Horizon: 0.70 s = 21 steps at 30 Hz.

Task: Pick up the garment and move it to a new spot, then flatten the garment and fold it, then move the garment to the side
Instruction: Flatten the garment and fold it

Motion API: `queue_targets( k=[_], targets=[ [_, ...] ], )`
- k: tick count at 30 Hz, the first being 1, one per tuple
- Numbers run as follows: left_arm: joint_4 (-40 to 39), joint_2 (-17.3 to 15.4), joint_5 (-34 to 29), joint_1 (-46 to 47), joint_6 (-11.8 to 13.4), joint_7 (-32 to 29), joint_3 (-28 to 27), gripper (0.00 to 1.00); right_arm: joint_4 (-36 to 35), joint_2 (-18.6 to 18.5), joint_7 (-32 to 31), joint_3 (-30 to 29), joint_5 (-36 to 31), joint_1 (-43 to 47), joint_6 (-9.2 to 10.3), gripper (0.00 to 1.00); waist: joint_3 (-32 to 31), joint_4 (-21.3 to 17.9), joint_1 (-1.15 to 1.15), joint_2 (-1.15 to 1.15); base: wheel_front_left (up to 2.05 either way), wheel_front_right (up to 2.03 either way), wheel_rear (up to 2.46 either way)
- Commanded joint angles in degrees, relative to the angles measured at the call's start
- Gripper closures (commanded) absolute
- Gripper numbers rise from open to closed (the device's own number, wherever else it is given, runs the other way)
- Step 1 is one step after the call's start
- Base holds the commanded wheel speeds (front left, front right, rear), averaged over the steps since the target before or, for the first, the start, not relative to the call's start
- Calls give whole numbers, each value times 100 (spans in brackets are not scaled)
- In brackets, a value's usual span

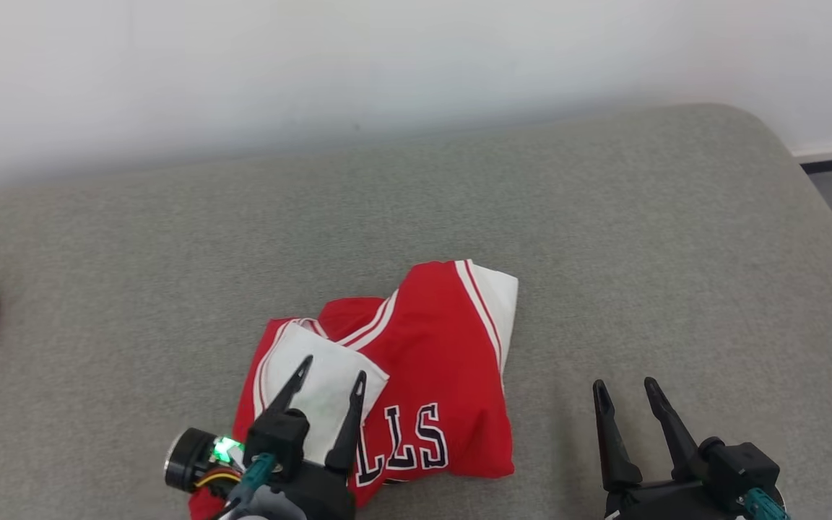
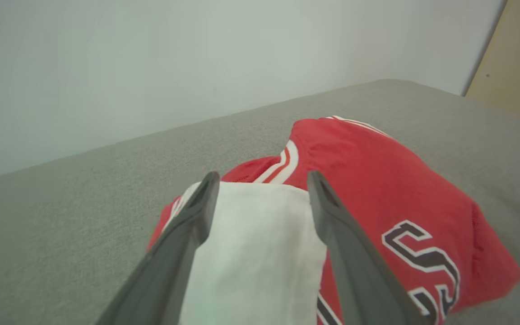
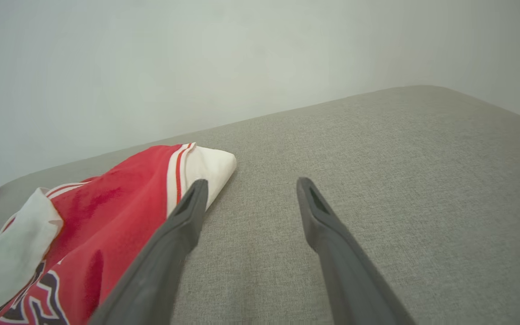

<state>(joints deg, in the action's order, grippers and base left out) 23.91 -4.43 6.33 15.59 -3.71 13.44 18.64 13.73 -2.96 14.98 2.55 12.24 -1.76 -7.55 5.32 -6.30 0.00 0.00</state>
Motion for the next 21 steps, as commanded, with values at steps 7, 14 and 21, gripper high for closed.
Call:
queue_targets(
  k=[7,14,21],
  targets=[
    [717,83,-71,255,11,-114,317,0,-32,16,29,10,90,-89,13,0,252,-443,0,0,0,0,0],
    [1176,120,18,561,217,15,356,0,-22,15,29,42,134,-148,13,0,338,-590,0,0,0,0,0],
    [1523,134,202,754,303,95,304,100,-17,16,30,-17,126,-115,13,0,312,-617,0,0,0,0,0]
  ],
)
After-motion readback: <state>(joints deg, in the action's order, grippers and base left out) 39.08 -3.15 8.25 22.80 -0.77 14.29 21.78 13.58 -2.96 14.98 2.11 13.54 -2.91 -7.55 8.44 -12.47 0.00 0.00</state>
